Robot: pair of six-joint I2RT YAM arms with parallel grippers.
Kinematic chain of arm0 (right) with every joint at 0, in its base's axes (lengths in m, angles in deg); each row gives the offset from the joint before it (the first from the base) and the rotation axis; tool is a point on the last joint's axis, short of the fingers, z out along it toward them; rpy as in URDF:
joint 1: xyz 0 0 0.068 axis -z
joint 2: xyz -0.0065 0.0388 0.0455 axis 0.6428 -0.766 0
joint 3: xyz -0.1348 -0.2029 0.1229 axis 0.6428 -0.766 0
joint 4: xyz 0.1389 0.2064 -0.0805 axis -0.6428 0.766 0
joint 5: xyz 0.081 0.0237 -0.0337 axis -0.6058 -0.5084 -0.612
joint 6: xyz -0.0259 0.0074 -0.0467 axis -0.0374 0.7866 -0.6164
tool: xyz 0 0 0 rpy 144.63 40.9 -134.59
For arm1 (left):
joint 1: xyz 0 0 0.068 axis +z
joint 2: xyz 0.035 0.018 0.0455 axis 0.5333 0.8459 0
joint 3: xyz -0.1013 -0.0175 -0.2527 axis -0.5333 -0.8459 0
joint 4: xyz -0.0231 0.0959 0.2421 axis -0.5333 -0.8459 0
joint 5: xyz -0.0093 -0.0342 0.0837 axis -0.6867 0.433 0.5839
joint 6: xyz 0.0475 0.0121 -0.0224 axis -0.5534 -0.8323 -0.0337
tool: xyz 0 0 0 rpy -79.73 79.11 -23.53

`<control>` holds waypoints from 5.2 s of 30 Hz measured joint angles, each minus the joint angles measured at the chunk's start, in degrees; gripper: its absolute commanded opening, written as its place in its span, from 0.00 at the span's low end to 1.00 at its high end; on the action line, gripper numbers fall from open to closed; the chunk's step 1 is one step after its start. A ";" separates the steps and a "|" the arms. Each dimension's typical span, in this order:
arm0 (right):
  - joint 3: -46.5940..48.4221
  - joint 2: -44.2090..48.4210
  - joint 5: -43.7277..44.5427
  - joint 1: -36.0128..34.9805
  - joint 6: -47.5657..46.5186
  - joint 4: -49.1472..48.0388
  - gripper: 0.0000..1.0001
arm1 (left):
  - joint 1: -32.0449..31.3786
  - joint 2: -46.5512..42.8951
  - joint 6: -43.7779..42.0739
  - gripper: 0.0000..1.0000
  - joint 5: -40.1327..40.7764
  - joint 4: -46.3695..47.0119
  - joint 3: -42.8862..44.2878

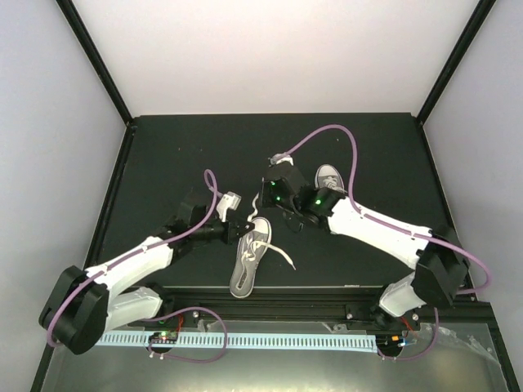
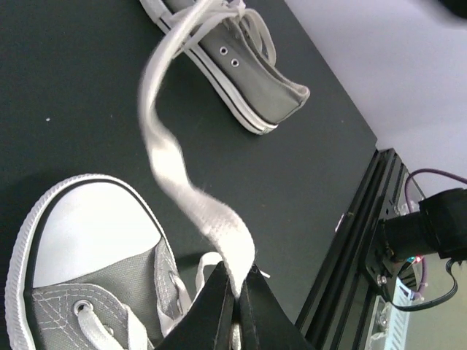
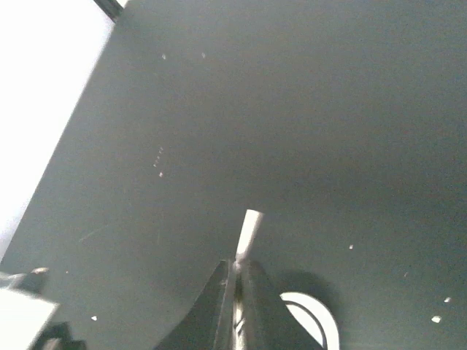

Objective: Tie the shoes
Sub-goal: Cross the shoelace with the shoelace.

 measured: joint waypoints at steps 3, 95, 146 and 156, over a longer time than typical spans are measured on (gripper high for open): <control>0.31 -3.32 -2.69 0.98 -0.26 0.44 0.36 | 0.00 -2.10 1.18 0.01 0.98 -0.83 0.00; -7.82 18.75 5.57 4.17 -11.65 19.54 0.02 | 0.42 -0.48 -4.94 0.09 -4.72 -9.51 1.27; -0.07 10.01 -3.41 4.17 -12.76 10.45 0.02 | -2.51 8.57 -9.27 0.14 -12.31 -8.59 6.12; 1.38 6.58 -8.11 4.17 -12.92 9.31 0.02 | -2.58 8.41 -9.66 0.01 -9.11 -9.11 6.14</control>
